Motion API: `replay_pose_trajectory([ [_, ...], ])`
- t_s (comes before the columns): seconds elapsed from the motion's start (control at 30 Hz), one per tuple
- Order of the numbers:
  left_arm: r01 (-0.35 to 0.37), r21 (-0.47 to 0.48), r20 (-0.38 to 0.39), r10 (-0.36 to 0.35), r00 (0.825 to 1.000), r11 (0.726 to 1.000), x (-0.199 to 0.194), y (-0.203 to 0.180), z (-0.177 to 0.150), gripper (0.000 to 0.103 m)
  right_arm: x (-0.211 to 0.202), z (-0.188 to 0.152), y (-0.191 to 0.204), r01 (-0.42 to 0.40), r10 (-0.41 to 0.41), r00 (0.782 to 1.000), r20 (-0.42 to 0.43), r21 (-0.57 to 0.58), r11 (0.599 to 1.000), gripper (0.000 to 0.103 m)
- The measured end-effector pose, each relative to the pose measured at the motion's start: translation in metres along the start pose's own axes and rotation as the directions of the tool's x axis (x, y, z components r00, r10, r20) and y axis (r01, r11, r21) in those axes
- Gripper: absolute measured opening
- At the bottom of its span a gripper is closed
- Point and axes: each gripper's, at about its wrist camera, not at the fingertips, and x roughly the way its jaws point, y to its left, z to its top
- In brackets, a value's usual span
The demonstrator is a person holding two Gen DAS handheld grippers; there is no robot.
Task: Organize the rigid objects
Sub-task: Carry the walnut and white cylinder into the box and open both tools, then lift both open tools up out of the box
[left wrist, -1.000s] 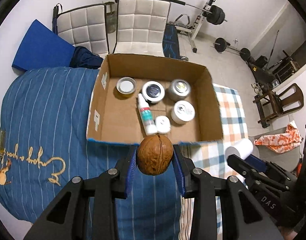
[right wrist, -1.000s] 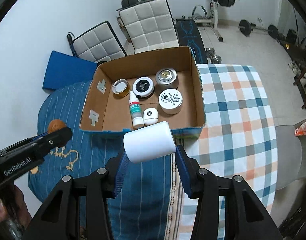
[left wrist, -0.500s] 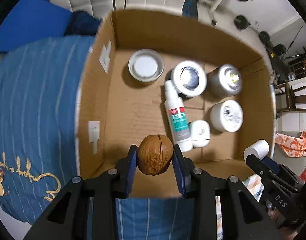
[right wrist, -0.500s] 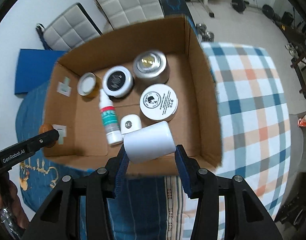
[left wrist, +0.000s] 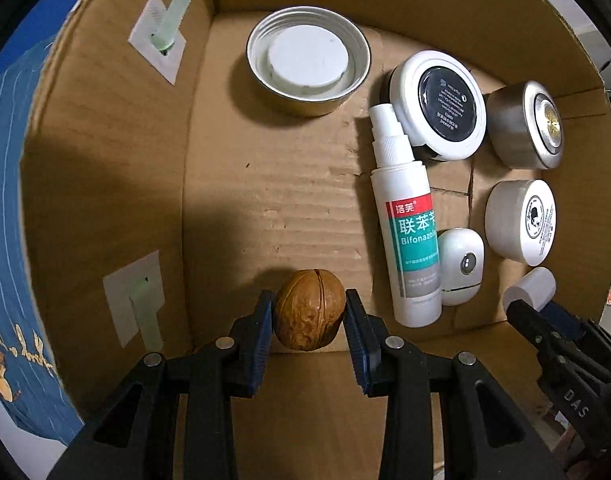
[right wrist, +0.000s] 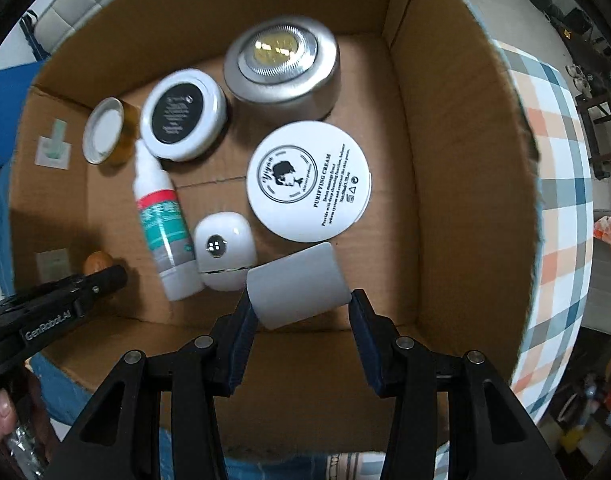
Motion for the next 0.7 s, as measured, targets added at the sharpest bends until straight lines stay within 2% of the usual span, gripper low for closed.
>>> replay_pose_trajectory([
  [0.17, -0.003, -0.002, -0.007, 0.003, 1.000, 1.000, 0.003, -0.002, -0.003, 0.032, 0.011, 0.004, 0.002, 0.035, -0.036, 0.999, -0.032, -0.009, 0.999, 0.049],
  [0.33, -0.056, 0.019, 0.005, 0.055, 0.998, 0.998, -0.001, -0.012, -0.004, 0.034, 0.018, 0.005, 0.003, 0.047, -0.047, 0.998, -0.048, -0.015, 0.999, 0.050],
  [0.4, -0.054, 0.016, 0.015, 0.053, 0.998, 0.998, -0.006, -0.016, -0.006, 0.039, 0.018, 0.006, 0.005, 0.052, -0.053, 0.997, -0.051, -0.022, 0.998, 0.050],
  [0.43, -0.049, 0.011, 0.021, 0.049, 0.999, 0.999, -0.009, -0.017, -0.007, 0.042, 0.018, 0.006, 0.005, 0.056, -0.057, 0.997, -0.051, -0.025, 0.998, 0.054],
  [0.5, -0.033, 0.005, 0.040, 0.033, 0.999, 0.999, -0.015, -0.017, -0.009, 0.054, 0.015, 0.004, 0.009, 0.064, -0.065, 0.997, -0.043, -0.031, 0.997, 0.063],
  [0.63, -0.016, -0.011, 0.084, 0.016, 0.996, 1.000, -0.028, -0.017, -0.015, 0.063, 0.004, 0.003, 0.019, 0.077, -0.079, 0.997, -0.020, -0.051, 0.996, 0.074],
  [0.67, -0.012, -0.016, 0.091, 0.013, 0.996, 1.000, -0.033, -0.020, -0.013, 0.069, 0.000, 0.003, 0.021, 0.085, -0.086, 0.996, -0.011, -0.059, 0.995, 0.077],
  [0.7, -0.014, -0.017, 0.104, 0.016, 0.994, 1.000, -0.038, -0.022, -0.013, 0.082, -0.003, 0.003, 0.023, 0.092, -0.092, 0.996, 0.000, -0.064, 0.994, 0.079],
])
